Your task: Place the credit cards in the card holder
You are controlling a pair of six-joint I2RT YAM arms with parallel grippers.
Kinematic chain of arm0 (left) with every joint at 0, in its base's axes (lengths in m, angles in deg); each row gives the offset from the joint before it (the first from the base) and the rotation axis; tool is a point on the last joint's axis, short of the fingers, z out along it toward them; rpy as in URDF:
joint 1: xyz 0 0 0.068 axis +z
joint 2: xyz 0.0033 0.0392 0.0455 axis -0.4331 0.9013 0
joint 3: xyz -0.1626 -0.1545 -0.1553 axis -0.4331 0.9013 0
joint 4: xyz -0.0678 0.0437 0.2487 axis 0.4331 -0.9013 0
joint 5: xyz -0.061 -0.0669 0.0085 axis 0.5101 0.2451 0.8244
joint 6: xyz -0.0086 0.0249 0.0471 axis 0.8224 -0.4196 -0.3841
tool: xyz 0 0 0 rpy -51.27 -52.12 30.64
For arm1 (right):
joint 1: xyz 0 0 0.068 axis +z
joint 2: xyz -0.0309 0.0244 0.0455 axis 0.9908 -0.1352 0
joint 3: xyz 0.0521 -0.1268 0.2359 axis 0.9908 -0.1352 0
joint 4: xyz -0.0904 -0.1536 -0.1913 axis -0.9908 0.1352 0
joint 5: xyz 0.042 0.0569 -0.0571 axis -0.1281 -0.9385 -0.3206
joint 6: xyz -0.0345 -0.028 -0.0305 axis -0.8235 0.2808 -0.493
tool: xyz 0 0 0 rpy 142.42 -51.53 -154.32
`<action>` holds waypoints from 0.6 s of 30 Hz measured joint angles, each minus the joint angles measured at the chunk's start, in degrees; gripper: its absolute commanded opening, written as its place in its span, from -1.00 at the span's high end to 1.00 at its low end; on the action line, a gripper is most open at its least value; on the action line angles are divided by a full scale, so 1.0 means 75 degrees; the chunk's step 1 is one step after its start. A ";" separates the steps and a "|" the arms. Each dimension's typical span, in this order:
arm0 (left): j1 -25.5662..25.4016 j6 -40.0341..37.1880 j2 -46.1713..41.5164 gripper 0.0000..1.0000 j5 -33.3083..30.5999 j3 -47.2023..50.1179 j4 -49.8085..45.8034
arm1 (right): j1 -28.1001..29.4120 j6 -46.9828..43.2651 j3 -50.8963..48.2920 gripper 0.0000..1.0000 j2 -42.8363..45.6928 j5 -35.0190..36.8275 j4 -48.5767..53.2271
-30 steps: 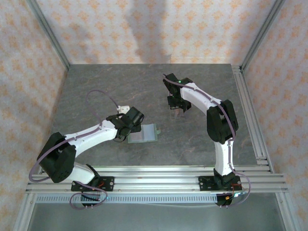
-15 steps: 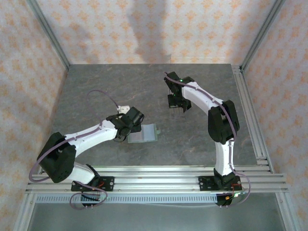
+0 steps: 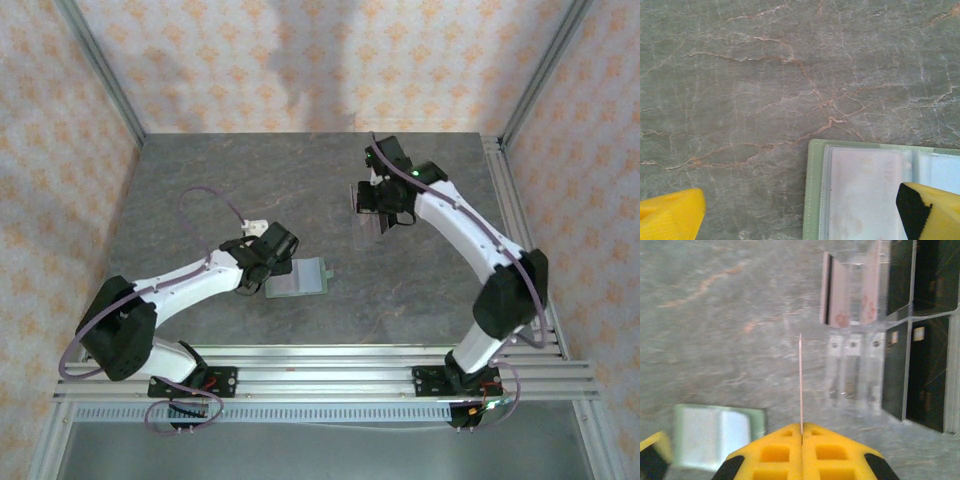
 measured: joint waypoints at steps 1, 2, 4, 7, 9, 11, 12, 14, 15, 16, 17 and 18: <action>0.0026 0.0003 -0.0052 -0.99 -0.0003 0.0035 -0.0006 | 0.0000 0.0108 -0.0271 1.00 0.0227 -0.0248 -0.0230; 0.0061 0.0000 -0.0105 -0.99 -0.0003 0.0070 -0.0023 | 0.0000 0.0256 -0.0615 1.00 0.0458 -0.0533 -0.0539; 0.0102 -0.0003 -0.0195 -0.99 -0.0017 0.0134 -0.0076 | 0.0000 0.0641 -0.1422 1.00 0.0857 -0.1107 -0.1282; 0.0108 -0.0009 -0.0318 -0.99 -0.0026 0.0224 -0.0134 | 0.0009 0.1376 -0.2859 1.00 0.1329 -0.1932 -0.2684; 0.0108 -0.0041 -0.0391 -0.99 -0.0026 0.0297 -0.0152 | 0.0055 0.1853 -0.3640 1.00 0.1457 -0.2288 -0.3535; 0.0122 -0.0096 -0.0434 -1.00 -0.0023 0.0399 -0.0154 | 0.0189 0.2320 -0.4380 1.00 0.1478 -0.2544 -0.4476; 0.0122 -0.0128 -0.0443 -0.99 -0.0023 0.0452 -0.0152 | 0.0280 0.2500 -0.4648 1.00 0.1478 -0.2602 -0.4852; 0.0122 -0.0146 -0.0443 -0.99 -0.0015 0.0568 -0.0149 | 0.0560 0.2868 -0.5225 1.00 0.1483 -0.2675 -0.5694; 0.0122 -0.0149 -0.0443 -0.99 0.0000 0.0629 -0.0149 | 0.0694 0.3031 -0.5450 1.00 0.1483 -0.2669 -0.6050; 0.0122 -0.0152 -0.0443 -0.99 0.0012 0.0694 -0.0149 | 0.0860 0.3206 -0.5729 1.00 0.1483 -0.2667 -0.6537; 0.0122 -0.0175 -0.0443 -0.99 0.0035 0.0761 -0.0149 | 0.1003 0.3354 -0.5965 1.00 0.1483 -0.2655 -0.6933; 0.0122 -0.0189 -0.0443 -0.99 0.0047 0.0804 -0.0146 | 0.1131 0.3491 -0.6158 1.00 0.1478 -0.2637 -0.7254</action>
